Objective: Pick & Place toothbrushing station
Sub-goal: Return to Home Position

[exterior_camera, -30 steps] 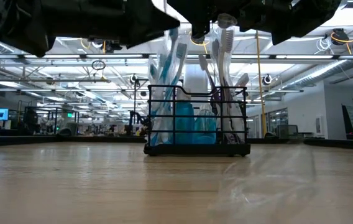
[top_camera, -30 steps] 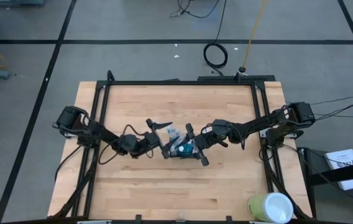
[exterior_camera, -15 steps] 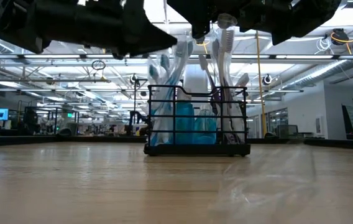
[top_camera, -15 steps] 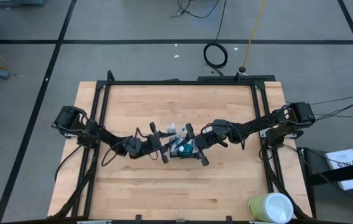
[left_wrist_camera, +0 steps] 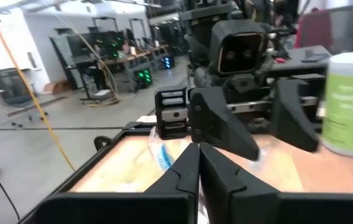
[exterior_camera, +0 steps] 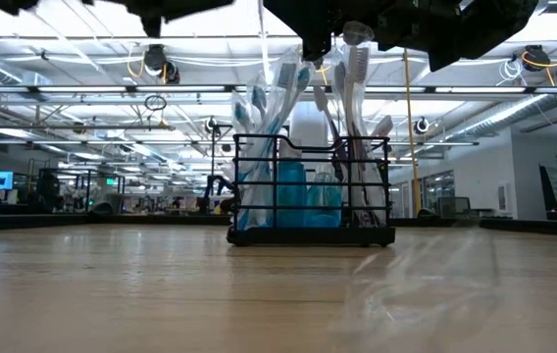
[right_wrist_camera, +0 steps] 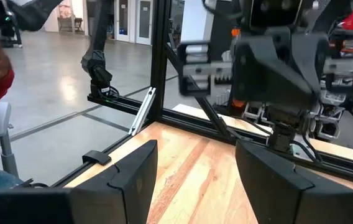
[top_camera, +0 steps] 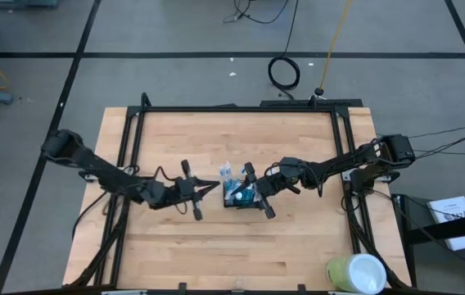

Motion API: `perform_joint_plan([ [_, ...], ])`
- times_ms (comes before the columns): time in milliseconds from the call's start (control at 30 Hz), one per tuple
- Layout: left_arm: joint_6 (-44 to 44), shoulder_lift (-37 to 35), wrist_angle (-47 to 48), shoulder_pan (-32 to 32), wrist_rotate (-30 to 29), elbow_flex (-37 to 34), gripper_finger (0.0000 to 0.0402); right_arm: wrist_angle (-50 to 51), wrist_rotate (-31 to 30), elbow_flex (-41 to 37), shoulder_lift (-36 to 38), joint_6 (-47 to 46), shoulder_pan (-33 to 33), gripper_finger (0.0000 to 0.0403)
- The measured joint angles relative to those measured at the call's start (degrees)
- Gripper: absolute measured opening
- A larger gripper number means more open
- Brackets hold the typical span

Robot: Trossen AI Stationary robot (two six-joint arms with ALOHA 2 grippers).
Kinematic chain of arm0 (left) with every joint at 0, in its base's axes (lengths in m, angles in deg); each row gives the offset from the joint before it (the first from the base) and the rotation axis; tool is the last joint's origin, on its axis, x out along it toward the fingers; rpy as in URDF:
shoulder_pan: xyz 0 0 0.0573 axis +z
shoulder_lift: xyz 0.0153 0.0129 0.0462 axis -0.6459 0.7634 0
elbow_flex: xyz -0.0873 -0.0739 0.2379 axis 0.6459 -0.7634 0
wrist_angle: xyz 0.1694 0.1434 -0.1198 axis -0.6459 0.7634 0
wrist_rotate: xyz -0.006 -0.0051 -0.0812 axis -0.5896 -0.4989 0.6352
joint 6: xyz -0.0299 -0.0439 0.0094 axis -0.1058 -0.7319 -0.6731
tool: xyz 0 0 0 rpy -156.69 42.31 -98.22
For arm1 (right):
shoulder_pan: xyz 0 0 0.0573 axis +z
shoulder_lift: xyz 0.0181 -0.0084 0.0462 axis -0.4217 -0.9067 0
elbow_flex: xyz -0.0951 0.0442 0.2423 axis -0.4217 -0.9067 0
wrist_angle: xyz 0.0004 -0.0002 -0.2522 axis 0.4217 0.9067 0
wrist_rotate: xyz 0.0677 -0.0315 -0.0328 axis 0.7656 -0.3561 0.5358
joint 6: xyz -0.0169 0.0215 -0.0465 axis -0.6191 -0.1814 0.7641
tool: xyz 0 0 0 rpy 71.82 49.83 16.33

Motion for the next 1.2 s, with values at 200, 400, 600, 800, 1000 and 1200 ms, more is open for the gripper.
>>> perform_joint_plan([
  [200,-1.7,-14.6,17.9,-5.3,0.0,0.0,0.0005,0.0,0.0,0.0,0.0,0.0,0.0,0.0210],
  [400,-7.7,-30.8,39.7,-10.2,-1.7,0.0,0.0030,0.0,0.0,0.0,0.0,0.0,0.0,0.0210],
  [600,-23.3,-42.4,62.1,-12.1,-2.9,-0.6,0.0023,0.0,0.0,0.0,0.0,0.0,0.0,0.0210],
  [800,-26.1,-49.6,60.8,-12.6,-4.2,-8.5,0.0005,0.0,0.0,0.0,0.0,0.0,0.0,0.0210],
  [1000,-26.1,-58.3,55.1,-12.6,-2.5,-18.2,0.0022,0.0,0.0,0.0,0.0,0.0,0.0,0.0210],
  [1200,-24.2,-67.1,48.9,-12.5,1.7,-27.3,0.0045,0.0,0.0,0.0,0.0,0.0,0.0,0.0210],
])
